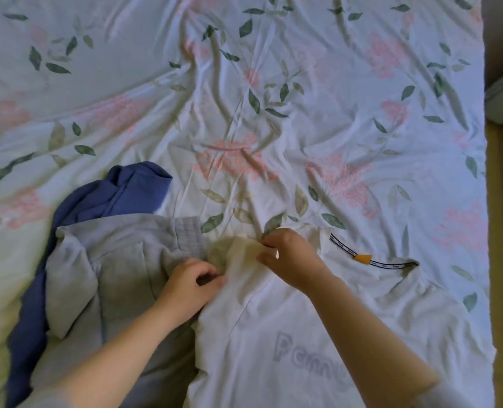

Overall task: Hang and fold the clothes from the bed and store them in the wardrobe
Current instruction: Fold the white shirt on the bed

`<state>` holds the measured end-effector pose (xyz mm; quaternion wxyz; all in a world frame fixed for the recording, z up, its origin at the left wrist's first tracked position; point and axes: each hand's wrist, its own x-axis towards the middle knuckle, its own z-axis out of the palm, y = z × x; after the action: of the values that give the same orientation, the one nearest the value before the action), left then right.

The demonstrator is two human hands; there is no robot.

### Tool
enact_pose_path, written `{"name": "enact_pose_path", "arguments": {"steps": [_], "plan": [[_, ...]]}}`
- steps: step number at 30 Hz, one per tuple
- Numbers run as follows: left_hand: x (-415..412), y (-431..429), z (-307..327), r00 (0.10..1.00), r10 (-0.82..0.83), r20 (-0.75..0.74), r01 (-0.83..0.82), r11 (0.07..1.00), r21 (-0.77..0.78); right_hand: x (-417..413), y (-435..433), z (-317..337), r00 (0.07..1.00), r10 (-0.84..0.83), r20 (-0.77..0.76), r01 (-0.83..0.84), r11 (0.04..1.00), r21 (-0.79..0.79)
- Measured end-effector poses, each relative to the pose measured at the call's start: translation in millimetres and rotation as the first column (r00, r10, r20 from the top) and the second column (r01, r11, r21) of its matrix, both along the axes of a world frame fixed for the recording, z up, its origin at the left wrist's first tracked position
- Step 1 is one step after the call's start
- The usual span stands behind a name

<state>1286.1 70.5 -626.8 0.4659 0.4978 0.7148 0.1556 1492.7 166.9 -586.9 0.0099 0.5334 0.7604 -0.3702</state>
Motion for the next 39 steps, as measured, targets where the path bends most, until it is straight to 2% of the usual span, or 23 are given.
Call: {"name": "enact_pose_path", "arguments": {"steps": [4,9,11,14,16,18,21,24,28,33,36,39], "plan": [[15.4,-7.1,12.4,0.995,-0.075,0.063,0.074,0.997,0.024,59.3,-33.0,3.1,0.999,-0.038,0.035,0.038,0.999,0.015],[40.8,-22.3,4.6,0.999,0.027,0.018,-0.024,0.99,-0.14,117.3,-82.1,-7.3,0.959,-0.125,0.254,0.168,0.973,-0.157],[47.4,-23.3,0.7,1.0,0.01,-0.004,-0.011,0.983,-0.185,120.5,-88.0,-8.4,0.944,-0.239,0.226,0.284,0.938,-0.196],[53.5,-18.9,-1.8,1.0,-0.015,-0.021,0.01,0.976,-0.217,107.5,-80.8,-7.5,0.919,-0.365,0.146,0.381,0.919,-0.099],[55.8,-17.0,-2.1,0.984,-0.088,-0.156,0.056,0.978,-0.202,93.6,-70.9,-8.3,0.912,-0.39,0.127,0.397,0.917,-0.035],[57.1,-15.3,-1.3,0.912,-0.207,-0.354,0.148,0.971,-0.186,78.6,-59.6,-13.2,0.916,-0.383,0.121,0.389,0.921,-0.027],[57.2,-16.3,-1.3,0.84,-0.305,-0.449,0.219,0.948,-0.233,55.7,-42.9,-21.3,0.92,-0.37,0.133,0.38,0.923,-0.06],[50.0,-13.7,-3.3,0.878,-0.294,-0.378,0.218,0.948,-0.231,34.7,-29.8,-27.1,0.93,-0.342,0.132,0.354,0.932,-0.08],[38.6,-8.7,-1.7,0.96,-0.221,-0.173,0.177,0.955,-0.24,14.5,-16.4,-27.9,0.88,-0.47,0.068,0.472,0.852,-0.227],[20.4,-19.4,8.8,1.0,0.024,0.004,-0.023,0.99,-0.139,-11.6,-3.8,-8.8,0.833,-0.53,-0.158,0.481,0.836,-0.264],[-4.0,-28.8,18.2,0.985,0.166,0.045,-0.163,0.984,-0.07,-40.4,6.9,7.4,0.83,-0.491,-0.263,0.426,0.864,-0.269],[-31.0,-35.2,26.7,0.974,0.226,0.022,-0.225,0.974,-0.029,-77.6,16.3,16.7,0.836,-0.442,-0.326,0.37,0.892,-0.261]]}}
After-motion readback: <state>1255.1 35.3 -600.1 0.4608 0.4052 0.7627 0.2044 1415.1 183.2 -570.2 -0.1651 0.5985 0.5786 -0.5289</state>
